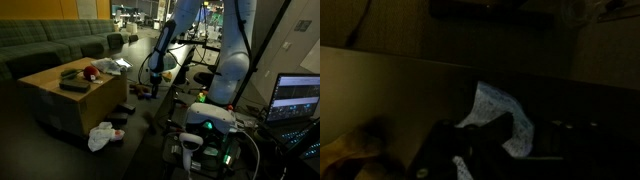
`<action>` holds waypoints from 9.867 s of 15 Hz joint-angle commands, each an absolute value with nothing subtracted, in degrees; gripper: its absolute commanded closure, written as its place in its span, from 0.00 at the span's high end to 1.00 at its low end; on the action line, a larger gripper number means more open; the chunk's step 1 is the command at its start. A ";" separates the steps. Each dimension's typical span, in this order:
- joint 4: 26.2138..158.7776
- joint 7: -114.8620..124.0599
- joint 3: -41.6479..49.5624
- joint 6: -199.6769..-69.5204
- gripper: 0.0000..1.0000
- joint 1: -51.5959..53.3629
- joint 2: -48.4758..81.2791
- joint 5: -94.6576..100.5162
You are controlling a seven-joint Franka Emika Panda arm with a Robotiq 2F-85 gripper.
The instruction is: Remove the brown toy from the box and replace it with the towel, remove the blue object from the box and replace it with the gray duster and remove the orange plush toy from the box and replace it with the duster, remove the duster and replace it with the plastic bag
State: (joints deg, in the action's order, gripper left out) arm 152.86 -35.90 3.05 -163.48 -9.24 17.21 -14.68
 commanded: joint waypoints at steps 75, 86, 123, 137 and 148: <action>130.91 -10.25 -10.75 -194.80 1.00 -22.44 48.75 15.01; 131.66 -11.80 -12.63 -194.83 1.00 -24.06 47.58 18.78; 125.17 -20.74 -14.76 -188.70 0.34 -31.36 53.26 24.45; 142.07 -28.57 -23.68 -172.51 0.34 -40.57 36.10 21.73; 147.03 -38.53 -47.56 -155.99 0.34 -56.09 10.11 -8.25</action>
State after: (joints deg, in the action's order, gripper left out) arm 146.25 -37.28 -40.23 -159.83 -50.89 18.90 -1.53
